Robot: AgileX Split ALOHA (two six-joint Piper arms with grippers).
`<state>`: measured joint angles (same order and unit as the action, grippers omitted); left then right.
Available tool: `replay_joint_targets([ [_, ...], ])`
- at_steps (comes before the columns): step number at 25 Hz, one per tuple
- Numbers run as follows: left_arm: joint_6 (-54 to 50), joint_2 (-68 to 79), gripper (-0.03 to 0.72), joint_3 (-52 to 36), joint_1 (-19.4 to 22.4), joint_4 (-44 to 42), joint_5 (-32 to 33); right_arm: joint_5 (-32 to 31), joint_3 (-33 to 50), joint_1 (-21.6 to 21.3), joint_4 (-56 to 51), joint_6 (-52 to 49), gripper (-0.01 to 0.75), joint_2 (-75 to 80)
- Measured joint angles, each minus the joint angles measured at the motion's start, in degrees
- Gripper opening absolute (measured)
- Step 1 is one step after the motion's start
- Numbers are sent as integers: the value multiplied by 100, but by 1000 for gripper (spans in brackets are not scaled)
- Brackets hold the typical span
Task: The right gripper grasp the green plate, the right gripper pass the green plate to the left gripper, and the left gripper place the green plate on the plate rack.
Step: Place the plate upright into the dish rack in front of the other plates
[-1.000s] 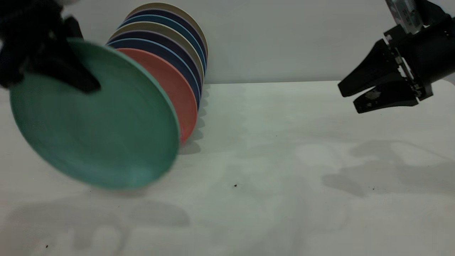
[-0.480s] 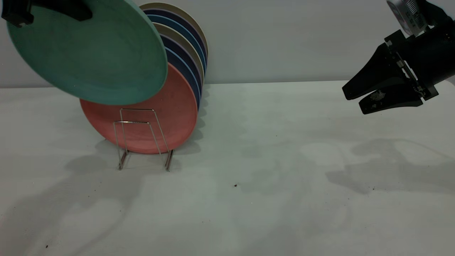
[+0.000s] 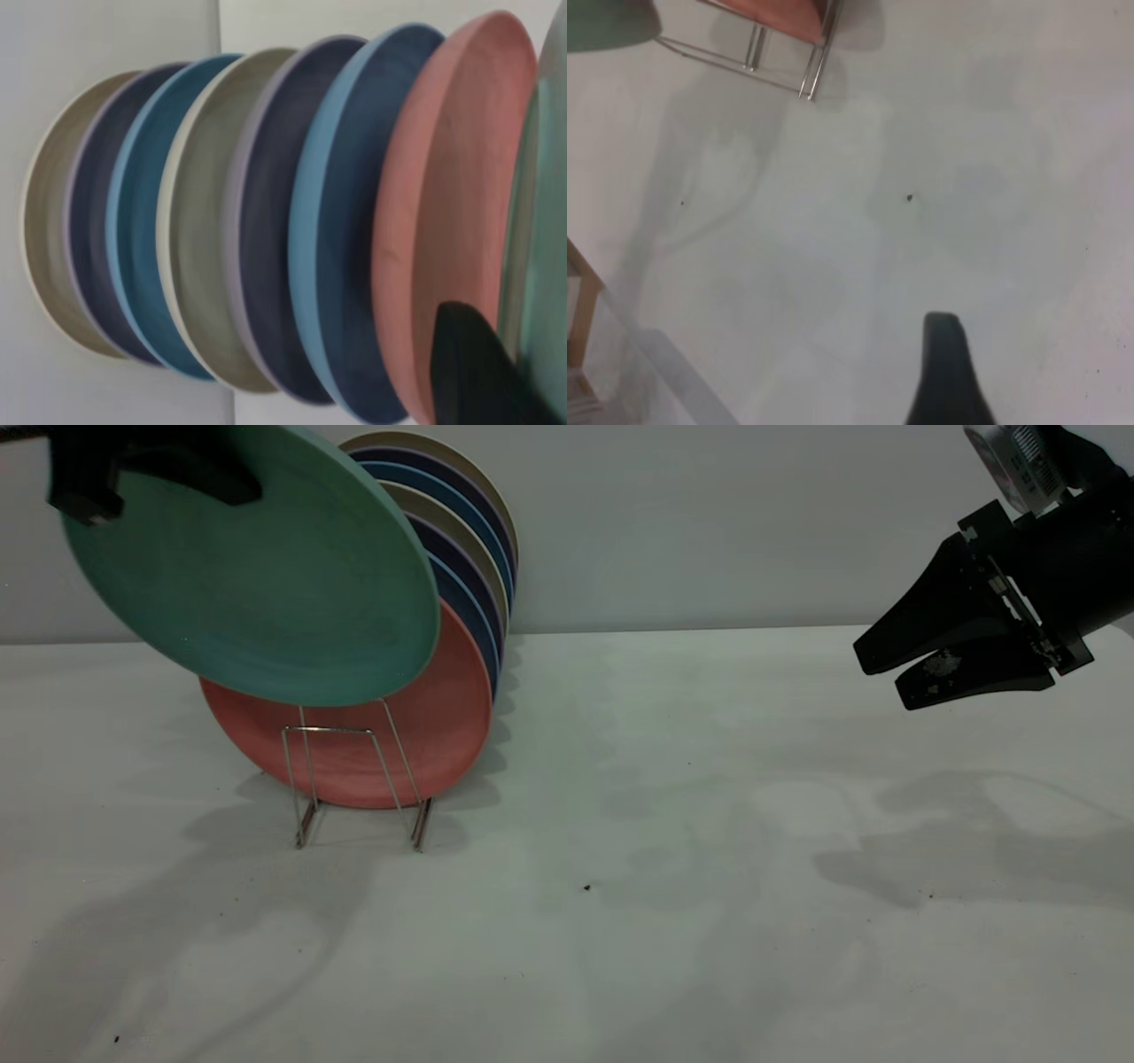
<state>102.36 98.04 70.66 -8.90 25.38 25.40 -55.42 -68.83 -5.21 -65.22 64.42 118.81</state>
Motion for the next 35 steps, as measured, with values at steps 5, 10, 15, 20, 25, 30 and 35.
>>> replay_joint_targets([
  [5,0,110,137,0,-51,27,-125,0,0,0,7,0,552,0],
  [10,0,331,137,0,-51,28,-119,0,0,0,40,0,552,0],
  [15,0,580,137,0,-51,28,-152,-5,0,0,109,0,552,0],
  [20,0,847,137,0,-51,28,-221,-5,0,0,133,0,552,0],
  [25,0,945,137,0,-51,28,-299,-5,0,0,133,0,552,0],
  [30,6,945,190,0,-51,28,-331,-5,0,0,133,0,552,0],
  [35,34,945,343,5,-55,42,-309,-5,0,0,133,0,552,0],
])
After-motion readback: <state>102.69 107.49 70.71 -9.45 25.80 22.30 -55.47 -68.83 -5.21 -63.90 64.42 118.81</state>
